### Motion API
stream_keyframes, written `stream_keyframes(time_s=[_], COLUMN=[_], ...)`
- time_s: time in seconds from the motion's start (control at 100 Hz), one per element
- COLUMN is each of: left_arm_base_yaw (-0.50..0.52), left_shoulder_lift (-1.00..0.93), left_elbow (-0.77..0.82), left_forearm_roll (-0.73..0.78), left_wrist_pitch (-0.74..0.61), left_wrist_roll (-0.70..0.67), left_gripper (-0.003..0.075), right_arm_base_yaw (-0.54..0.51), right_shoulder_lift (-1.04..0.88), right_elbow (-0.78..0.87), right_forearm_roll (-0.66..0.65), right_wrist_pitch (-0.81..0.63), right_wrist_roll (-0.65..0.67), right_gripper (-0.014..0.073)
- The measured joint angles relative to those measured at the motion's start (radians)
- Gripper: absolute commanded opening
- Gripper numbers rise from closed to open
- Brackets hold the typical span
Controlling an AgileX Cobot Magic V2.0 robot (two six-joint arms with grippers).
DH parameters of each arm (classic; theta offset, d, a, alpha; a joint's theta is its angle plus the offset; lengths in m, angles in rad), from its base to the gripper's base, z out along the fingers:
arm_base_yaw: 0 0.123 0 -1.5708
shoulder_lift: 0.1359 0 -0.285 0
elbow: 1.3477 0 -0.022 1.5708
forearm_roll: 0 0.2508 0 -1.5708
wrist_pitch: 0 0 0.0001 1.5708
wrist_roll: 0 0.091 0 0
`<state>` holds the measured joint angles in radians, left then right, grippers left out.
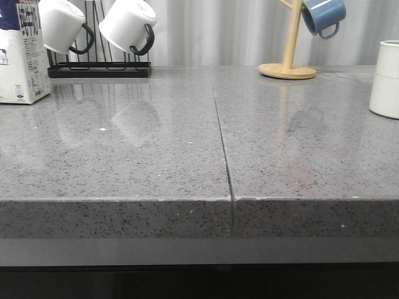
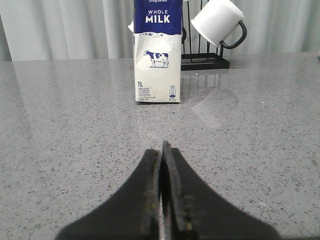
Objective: Place milk next to cup
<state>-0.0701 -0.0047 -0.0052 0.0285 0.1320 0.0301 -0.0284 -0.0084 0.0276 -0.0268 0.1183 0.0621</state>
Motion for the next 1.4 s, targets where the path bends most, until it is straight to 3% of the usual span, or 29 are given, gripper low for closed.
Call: stream_keyframes(time_s=[0.85, 1.4], left_arm_base_yaw=[0.0, 0.0], left_shoulder_lift=[0.0, 0.0], left_elbow=[0.0, 0.0], left_forearm_roll=[0.0, 0.0], left_wrist_pitch=[0.0, 0.0], left_wrist_roll=[0.0, 0.0], left_gripper=[-0.002, -0.002], right_arm_base_yaw=[0.0, 0.0], right_shoulder_lift=[0.0, -0.002], right_elbow=[-0.002, -0.146], right_forearm_roll=[0.0, -0.071], right_wrist_pitch=[0.026, 0.109], right_wrist_roll=[-0.002, 0.0], right_gripper=[-0.0064, -0.0064])
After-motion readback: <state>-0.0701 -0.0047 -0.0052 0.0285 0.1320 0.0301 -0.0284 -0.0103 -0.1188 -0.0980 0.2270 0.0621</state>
